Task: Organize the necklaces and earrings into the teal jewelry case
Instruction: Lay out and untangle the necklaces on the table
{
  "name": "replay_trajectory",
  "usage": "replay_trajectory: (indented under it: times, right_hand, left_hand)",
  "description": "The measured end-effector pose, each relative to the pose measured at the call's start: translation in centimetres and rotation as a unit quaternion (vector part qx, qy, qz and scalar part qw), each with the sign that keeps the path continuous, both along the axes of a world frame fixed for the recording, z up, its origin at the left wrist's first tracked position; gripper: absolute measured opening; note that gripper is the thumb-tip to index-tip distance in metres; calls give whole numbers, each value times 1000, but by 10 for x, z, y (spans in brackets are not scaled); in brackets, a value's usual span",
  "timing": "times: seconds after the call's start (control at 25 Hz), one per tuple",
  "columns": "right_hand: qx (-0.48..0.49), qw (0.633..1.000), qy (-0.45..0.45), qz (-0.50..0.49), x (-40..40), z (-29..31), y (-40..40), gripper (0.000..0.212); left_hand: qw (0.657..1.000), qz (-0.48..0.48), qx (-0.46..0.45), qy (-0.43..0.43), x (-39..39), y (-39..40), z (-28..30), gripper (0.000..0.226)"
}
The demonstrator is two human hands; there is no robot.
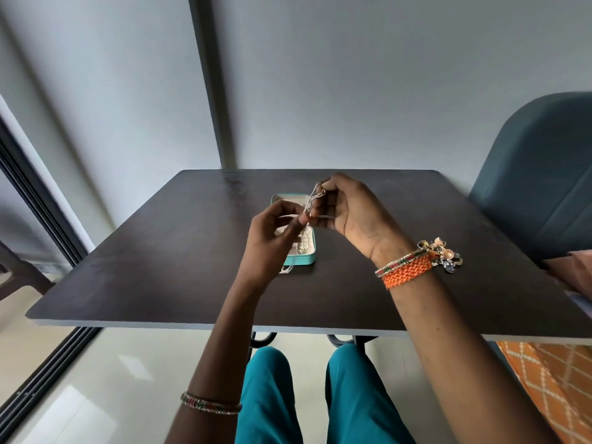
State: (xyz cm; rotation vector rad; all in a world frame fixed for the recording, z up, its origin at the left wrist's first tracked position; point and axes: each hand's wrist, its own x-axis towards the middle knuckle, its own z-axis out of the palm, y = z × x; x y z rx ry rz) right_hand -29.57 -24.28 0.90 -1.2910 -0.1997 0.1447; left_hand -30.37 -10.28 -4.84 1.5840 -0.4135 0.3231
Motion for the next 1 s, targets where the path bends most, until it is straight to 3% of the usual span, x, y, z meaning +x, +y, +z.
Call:
replay_trajectory:
  times: [0.12, 0.32, 0.44, 0.52, 0.6, 0.76, 1.0]
  right_hand:
    - [17, 999, 33, -29, 3, -5, -4, 24]
    - [67, 991, 92, -69, -5, -24, -3, 25]
    - [-51, 994, 33, -87, -10, -39, -7, 14]
    - [-171, 980, -23, -99, -14, -39, -11, 12]
    - [-219, 969, -65, -92, -18, -35, -11, 12]
    - [-207, 974, -84, -49, -18, -35, -4, 14]
    - [-105, 977, -97, -155, -32, -36, -3, 17]
  left_hand:
    - [998, -23, -46, 21, 1, -4, 1, 3]
    - [998, 52, -41, -17, 3, 1, 1, 5]
    - [996, 69, -41, -28, 3, 4, 5, 4]
    - [995, 85, -52, -29, 3, 9, 9, 7]
    - [995, 88, -38, -26, 1, 13, 12, 6]
    - [997, 64, 43, -24, -5, 4, 20, 13]
    - [995, 73, 66, 9, -12, 5, 25, 11]
